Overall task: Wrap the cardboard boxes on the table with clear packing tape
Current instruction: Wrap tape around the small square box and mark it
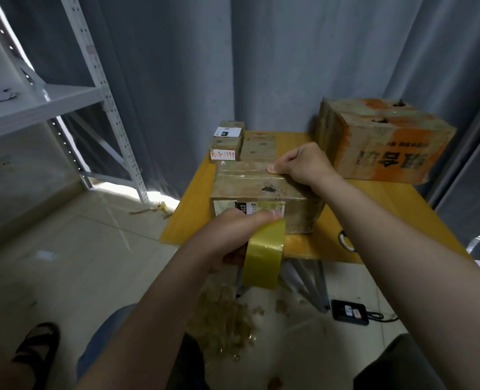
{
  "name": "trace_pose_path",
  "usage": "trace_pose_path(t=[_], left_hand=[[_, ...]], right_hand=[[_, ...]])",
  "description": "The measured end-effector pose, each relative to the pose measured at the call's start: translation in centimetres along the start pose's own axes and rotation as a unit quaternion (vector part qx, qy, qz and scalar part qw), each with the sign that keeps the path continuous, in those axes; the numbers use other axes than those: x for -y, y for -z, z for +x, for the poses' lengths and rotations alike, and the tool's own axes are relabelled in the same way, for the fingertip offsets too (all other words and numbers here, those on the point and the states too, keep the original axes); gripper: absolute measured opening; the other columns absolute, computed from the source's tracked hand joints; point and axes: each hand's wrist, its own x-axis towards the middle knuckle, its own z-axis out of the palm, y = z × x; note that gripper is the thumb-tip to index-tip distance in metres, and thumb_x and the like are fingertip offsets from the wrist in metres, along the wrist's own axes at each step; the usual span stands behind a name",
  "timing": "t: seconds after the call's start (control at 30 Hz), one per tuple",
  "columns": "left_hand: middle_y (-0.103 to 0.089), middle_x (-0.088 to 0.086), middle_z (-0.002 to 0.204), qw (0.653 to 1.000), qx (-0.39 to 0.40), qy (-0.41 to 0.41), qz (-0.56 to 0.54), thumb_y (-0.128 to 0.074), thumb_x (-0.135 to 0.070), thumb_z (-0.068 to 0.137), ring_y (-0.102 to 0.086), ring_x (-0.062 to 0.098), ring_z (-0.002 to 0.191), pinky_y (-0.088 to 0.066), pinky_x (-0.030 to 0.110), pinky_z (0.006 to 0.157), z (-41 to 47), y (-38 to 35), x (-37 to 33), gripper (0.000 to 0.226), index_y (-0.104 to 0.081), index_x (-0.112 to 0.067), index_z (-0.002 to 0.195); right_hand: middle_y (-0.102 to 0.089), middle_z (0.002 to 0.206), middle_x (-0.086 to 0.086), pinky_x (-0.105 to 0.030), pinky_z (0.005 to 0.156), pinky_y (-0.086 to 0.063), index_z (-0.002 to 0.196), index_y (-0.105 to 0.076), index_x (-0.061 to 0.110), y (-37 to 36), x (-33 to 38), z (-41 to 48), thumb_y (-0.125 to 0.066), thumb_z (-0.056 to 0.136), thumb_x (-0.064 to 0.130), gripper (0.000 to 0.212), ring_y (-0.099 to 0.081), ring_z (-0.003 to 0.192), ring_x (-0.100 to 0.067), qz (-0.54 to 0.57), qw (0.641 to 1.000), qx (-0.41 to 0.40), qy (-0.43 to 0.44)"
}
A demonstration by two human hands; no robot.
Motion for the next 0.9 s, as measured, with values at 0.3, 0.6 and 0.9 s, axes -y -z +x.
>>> trace_pose_path(t=[0.3,0.6,0.9], left_hand=[[-0.078,0.014,0.101,0.999,-0.03,-0.019,-0.009,-0.069,-0.059,0.091,-0.076,0.026,0.088,-0.061,0.037,0.08,-2.4,0.8,1.7,0.041,-0.069,-0.019,0.095],[-0.067,0.023,0.092,0.999,-0.009,-0.039,-0.015,-0.069,-0.069,0.075,-0.061,0.031,0.077,-0.042,0.038,0.066,-0.9,-0.1,2.1,0.057,-0.065,-0.021,0.104],[-0.073,0.012,0.113,0.999,-0.052,-0.005,0.011,-0.066,-0.062,0.09,-0.071,0.033,0.102,-0.056,0.051,0.098,0.1,-0.7,4.0,0.047,-0.069,-0.022,0.114]], right_hand=[[-0.072,0.11,-0.005,-0.042,0.087,-0.056,0.115,-0.072,0.017,-1.3,1.3,-4.6,-0.065,0.092,0.061,0.049,-0.068,0.105,-0.03,-0.217,0.973,-0.073,0.032],[-0.033,0.166,-0.009,-0.058,0.126,-0.008,0.152,-0.044,0.017,-2.2,3.4,-6.1,-0.029,0.108,0.055,0.06,-0.023,0.155,-0.026,-0.273,0.951,0.071,0.128],[0.005,0.174,-0.003,-0.056,0.127,0.006,0.166,-0.005,0.015,-3.6,2.7,-5.7,-0.008,0.105,0.065,0.079,0.005,0.16,-0.021,-0.339,0.928,0.136,0.068]])
